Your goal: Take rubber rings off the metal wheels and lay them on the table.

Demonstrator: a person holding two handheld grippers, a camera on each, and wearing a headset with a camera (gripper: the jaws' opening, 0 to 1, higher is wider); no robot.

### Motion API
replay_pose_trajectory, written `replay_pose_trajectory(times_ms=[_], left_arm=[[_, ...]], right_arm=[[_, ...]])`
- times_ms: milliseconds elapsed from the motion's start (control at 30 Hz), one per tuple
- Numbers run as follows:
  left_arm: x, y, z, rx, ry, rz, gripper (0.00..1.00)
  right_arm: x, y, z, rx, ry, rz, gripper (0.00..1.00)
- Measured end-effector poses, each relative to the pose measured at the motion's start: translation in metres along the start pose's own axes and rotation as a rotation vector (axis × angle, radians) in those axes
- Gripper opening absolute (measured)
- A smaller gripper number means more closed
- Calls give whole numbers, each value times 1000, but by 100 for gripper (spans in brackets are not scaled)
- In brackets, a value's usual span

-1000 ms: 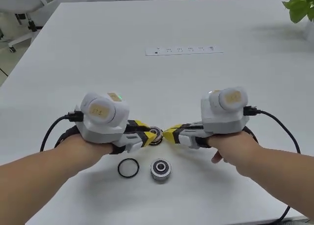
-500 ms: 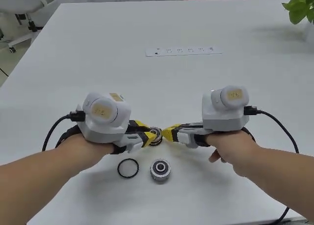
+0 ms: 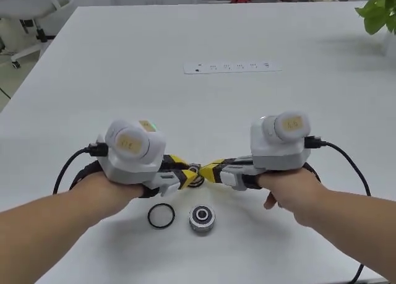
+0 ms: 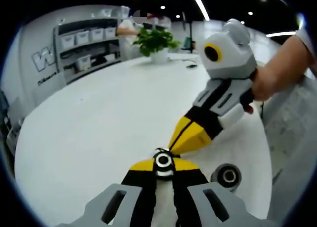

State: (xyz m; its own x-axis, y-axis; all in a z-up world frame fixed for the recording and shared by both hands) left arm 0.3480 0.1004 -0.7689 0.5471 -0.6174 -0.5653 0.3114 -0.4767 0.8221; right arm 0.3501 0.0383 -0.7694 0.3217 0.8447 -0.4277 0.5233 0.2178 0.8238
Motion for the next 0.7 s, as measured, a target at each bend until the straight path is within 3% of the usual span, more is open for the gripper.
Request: replay_pose_trajectory(times_ms=[433, 700], left_arm=[[0, -1, 1, 0, -2, 0, 12], [0, -1, 2, 34, -4, 3, 13]], right_arm=[[1, 5, -11, -39, 36, 10, 0], [-2, 5, -1, -17, 10, 23, 0]])
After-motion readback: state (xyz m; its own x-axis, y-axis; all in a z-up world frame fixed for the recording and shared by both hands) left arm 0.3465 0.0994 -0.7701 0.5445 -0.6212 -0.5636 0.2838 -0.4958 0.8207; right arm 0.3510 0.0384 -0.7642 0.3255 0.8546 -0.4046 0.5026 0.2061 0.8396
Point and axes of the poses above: the centre of the closed fingertips' face, and the gripper's own axes: x roughly forward along the fingers, z roughly to its right, y roughly out of its top, the point moved 4 cm from there along -x, roughly backward along the fingers, and after that the axes turned 5 degrees about y, right-handed, at the moved point
